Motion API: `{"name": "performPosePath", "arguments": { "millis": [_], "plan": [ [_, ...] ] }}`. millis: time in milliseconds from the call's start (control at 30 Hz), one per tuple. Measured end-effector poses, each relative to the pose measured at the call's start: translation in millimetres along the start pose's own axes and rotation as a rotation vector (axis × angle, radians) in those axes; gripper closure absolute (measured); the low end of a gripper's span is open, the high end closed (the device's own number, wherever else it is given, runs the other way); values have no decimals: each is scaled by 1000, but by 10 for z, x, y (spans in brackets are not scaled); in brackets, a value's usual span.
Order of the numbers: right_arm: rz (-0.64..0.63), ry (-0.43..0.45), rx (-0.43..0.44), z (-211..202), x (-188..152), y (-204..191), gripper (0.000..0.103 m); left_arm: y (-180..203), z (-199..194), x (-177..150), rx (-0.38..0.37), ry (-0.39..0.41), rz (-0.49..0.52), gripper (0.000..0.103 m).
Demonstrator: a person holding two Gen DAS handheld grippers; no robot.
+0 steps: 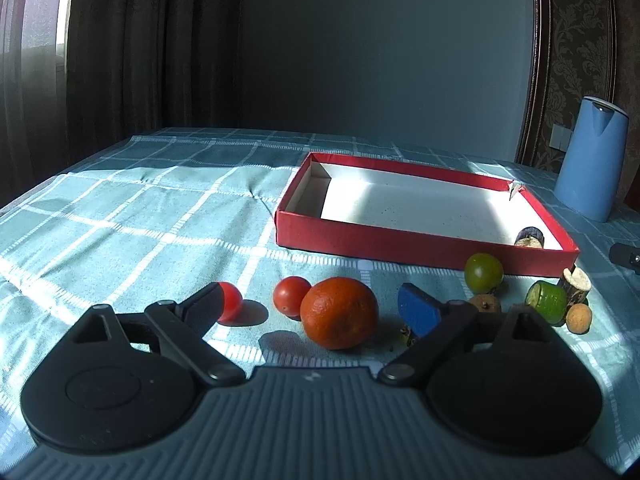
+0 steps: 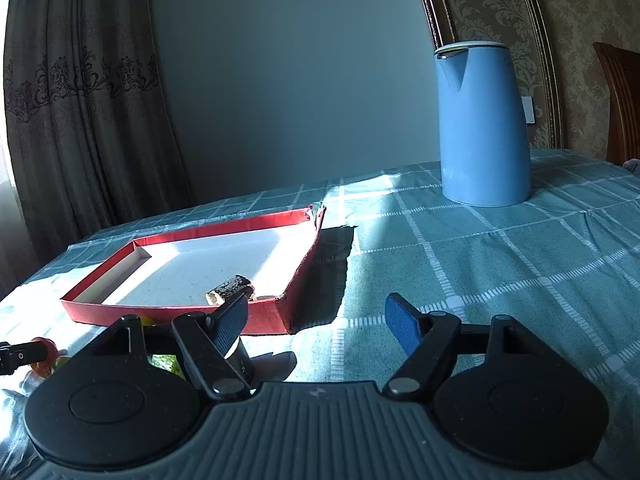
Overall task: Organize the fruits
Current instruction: 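Reach the left tool to the orange and close on it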
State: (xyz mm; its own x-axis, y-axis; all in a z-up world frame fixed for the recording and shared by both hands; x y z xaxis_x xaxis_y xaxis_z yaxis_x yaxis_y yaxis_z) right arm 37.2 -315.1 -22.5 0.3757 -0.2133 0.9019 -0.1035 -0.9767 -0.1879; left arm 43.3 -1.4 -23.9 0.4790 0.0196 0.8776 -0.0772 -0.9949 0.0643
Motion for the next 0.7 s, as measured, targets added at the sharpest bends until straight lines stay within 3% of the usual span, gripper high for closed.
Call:
{"name": "performPosePath", "arguments": {
  "millis": [100, 300, 400, 567, 700],
  "plan": [
    [3, -53, -34, 75, -55, 45, 14, 65, -77, 25, -25, 47, 25, 10],
    [13, -217, -88, 286, -230, 109, 12, 146, -61, 25, -37, 38, 63, 11],
    [-22, -229, -84, 292, -259, 56, 6, 168, -66, 17, -47, 37, 71, 16],
    [-16, -233, -77, 288, -262, 56, 6, 144, -73, 14, -49, 41, 59, 18],
    [-16, -236, -77, 287, -260, 55, 5, 173, -9, -10, -61, 3, 72, 30]
  ]
}}
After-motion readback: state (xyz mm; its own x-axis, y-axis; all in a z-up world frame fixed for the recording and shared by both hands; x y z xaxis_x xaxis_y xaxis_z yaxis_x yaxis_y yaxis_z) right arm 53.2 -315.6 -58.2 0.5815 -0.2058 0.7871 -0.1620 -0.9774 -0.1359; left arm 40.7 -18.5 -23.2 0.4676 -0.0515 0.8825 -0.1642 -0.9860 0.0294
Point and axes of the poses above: each gripper's, at about its wrist camera, not at the fingertips, and z roughly the way its jaws point, y to its right, x to its top, the point moved 9 cm from there along z, roughly the way its jaws point, and after that the axes turned 2 degrees about -y, right-handed, at the moved point
